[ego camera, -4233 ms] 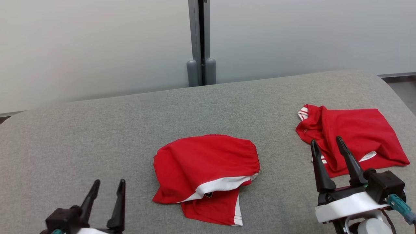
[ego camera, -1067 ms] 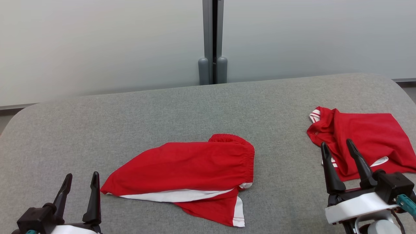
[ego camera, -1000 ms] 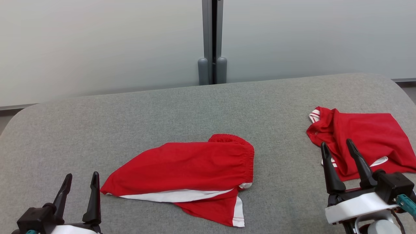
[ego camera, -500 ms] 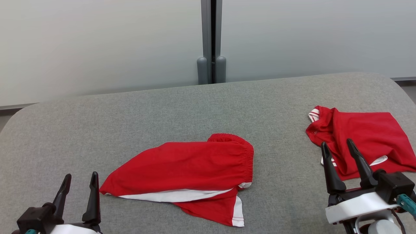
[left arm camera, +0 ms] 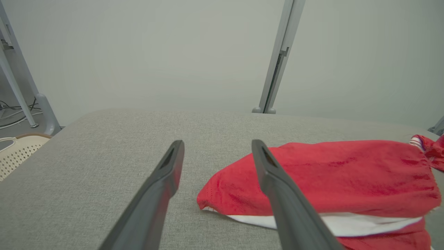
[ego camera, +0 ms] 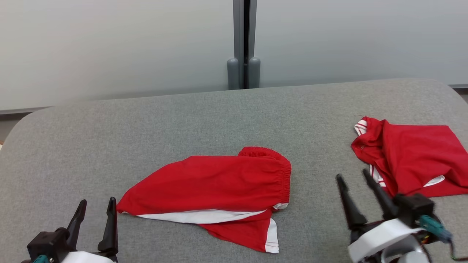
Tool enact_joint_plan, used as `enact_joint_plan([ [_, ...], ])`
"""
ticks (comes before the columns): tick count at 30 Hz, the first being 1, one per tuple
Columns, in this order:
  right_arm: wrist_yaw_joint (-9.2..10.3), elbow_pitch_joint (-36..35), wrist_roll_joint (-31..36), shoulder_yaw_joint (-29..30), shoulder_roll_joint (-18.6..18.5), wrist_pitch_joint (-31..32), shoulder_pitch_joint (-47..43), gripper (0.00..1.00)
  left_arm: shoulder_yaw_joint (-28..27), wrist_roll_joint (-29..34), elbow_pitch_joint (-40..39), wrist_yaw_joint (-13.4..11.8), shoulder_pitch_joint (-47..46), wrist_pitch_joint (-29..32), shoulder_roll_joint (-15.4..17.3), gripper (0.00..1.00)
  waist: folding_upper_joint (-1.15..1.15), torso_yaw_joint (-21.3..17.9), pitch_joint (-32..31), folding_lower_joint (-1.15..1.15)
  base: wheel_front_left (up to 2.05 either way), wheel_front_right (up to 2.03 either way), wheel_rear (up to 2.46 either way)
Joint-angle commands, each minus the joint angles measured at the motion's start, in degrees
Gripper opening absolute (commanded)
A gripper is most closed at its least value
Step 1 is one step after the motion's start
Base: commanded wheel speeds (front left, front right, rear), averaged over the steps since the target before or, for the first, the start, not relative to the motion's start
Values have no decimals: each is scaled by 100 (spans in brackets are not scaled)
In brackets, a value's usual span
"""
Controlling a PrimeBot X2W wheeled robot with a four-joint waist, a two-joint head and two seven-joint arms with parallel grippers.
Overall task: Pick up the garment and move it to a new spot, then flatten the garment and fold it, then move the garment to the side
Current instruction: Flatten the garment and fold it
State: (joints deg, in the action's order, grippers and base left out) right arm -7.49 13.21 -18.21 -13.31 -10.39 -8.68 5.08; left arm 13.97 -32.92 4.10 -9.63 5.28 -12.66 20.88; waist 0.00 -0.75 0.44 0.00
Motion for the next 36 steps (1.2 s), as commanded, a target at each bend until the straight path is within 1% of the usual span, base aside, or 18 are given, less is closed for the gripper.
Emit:
enact_joint_plan([
  [1,0,91,-131,-221,-60,190,108,100,23,-42,57,-16,-154,74,18,100,0,45,72,0,0,0,0],
  [4,0,306,-404,-771,-178,585,230,100,111,-73,147,38,-253,265,17,100,0,132,198,0,0,0,0],
  [5,0,306,-404,-771,-178,585,230,100,111,-73,147,38,-253,265,17,100,0,132,198,0,0,0,0],
  [9,0,555,-810,-1359,-316,972,485,100,246,-99,281,108,-449,550,24,100,0,257,394,0,0,0,0],
  [15,0,910,-1208,-2018,-496,1211,937,100,482,-256,630,371,-831,985,-55,100,0,385,704,0,0,0,0],
  [21,0,1270,-1530,-2540,-589,1268,1358,100,611,-380,1221,672,-1323,1169,-126,100,0,445,947,0,0,0,0],
  [27,0,1506,-1753,-2928,-633,1100,1644,100,606,-515,1814,864,-1697,1272,-175,100,0,434,1095,0,0,0,0],
  [34,1,1715,-1921,-3300,-650,889,1928,100,640,-663,2501,1208,-2110,1294,-209,100,0,386,1268,0,0,0,0],
  [35,1,1723,-1945,-3346,-655,860,1962,89,659,-679,2578,1270,-2157,1302,-217,100,0,378,1281,0,0,0,0],
  [36,1,1732,-1974,-3399,-662,824,1992,76,678,-707,2647,1326,-2197,1310,-223,100,0,367,1291,0,0,0,0],
])
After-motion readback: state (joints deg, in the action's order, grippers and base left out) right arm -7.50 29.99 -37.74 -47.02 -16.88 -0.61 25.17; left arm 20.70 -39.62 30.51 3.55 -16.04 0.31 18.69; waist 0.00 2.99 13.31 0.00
